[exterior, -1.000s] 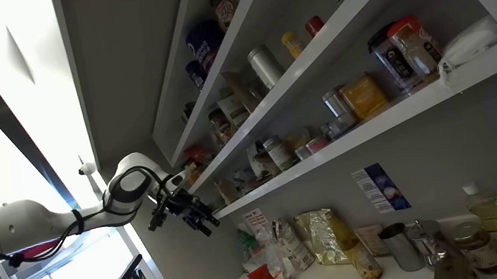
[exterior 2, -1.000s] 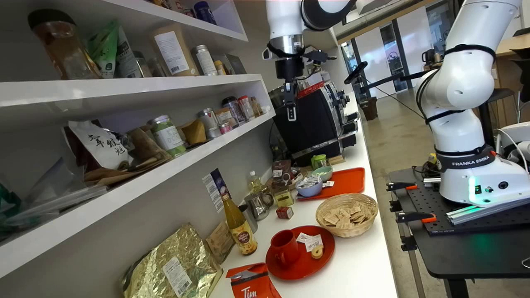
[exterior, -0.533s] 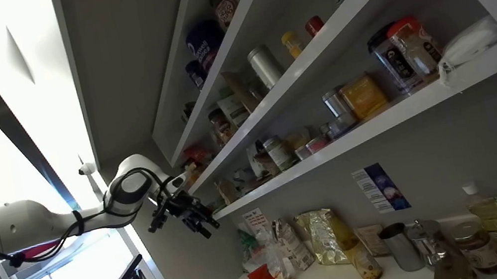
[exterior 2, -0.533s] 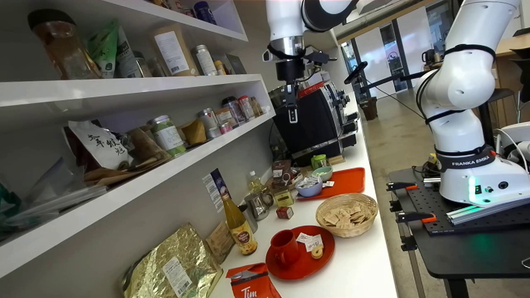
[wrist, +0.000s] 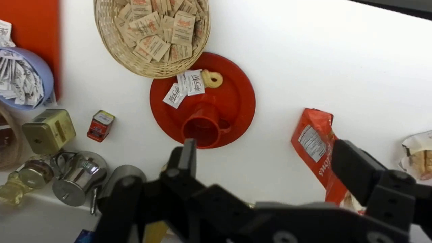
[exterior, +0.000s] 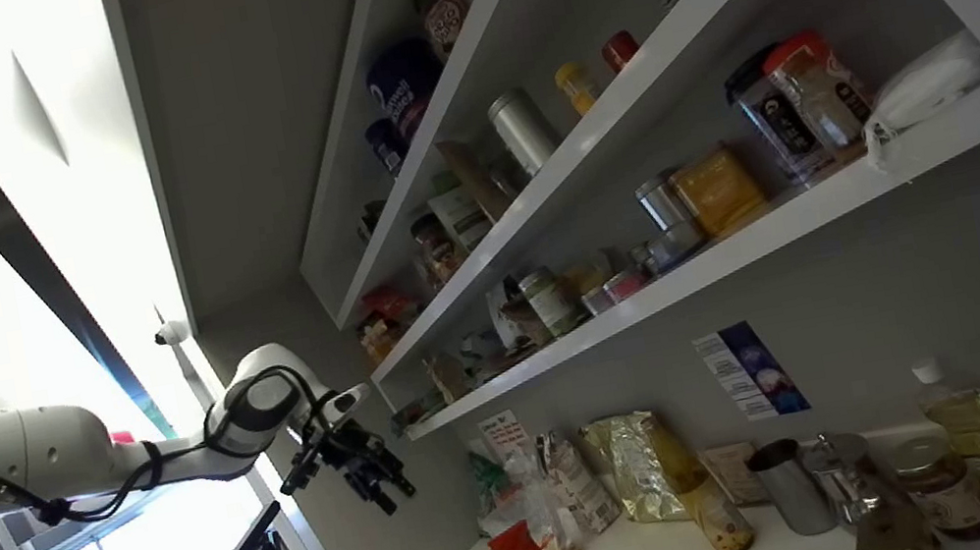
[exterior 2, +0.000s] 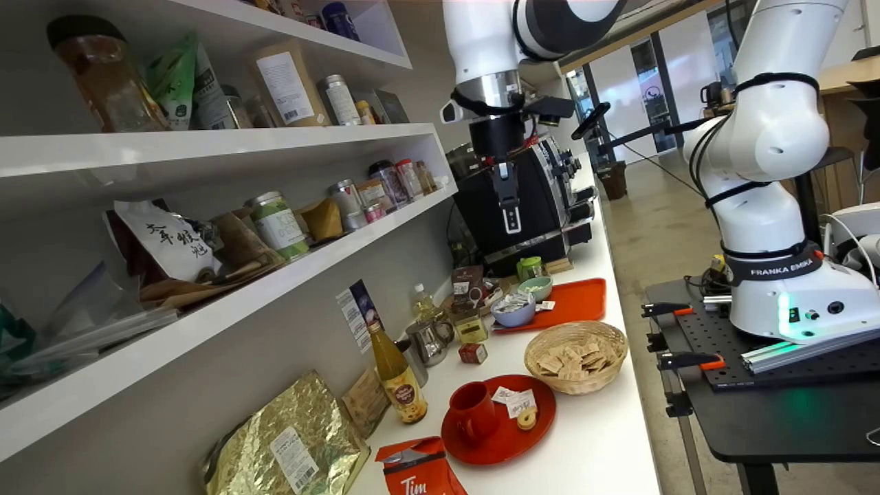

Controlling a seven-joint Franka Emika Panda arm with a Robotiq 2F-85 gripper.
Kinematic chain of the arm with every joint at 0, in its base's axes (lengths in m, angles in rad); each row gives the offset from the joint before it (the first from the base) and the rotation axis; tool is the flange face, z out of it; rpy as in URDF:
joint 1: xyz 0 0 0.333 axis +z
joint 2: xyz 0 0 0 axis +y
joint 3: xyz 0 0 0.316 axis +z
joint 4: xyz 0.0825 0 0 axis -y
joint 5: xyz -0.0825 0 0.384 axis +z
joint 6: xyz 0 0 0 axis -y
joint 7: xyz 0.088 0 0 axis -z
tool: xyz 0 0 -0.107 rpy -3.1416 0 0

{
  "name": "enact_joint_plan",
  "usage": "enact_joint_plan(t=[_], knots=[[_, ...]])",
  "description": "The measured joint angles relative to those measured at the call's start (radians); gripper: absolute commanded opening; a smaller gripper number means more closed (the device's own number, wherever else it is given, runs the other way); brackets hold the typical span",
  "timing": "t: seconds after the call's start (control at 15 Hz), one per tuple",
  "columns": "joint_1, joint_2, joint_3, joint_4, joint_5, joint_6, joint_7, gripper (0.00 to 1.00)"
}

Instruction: Put the pack on the shelf

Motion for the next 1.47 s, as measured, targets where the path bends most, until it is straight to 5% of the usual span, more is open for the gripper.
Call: enact_joint_plan(t=[0.53, 1.13, 1.47], knots=[[0.055, 0.037, 0.165, -0.034, -0.005, 0.025, 0.201, 1.0], [0.026, 0.158, 0.33, -0.245, -0.168, 0.608, 0.343, 1.0], [-0.195, 0.243, 0.526, -0.345, -0.446, 0.921, 0.572, 1.0]])
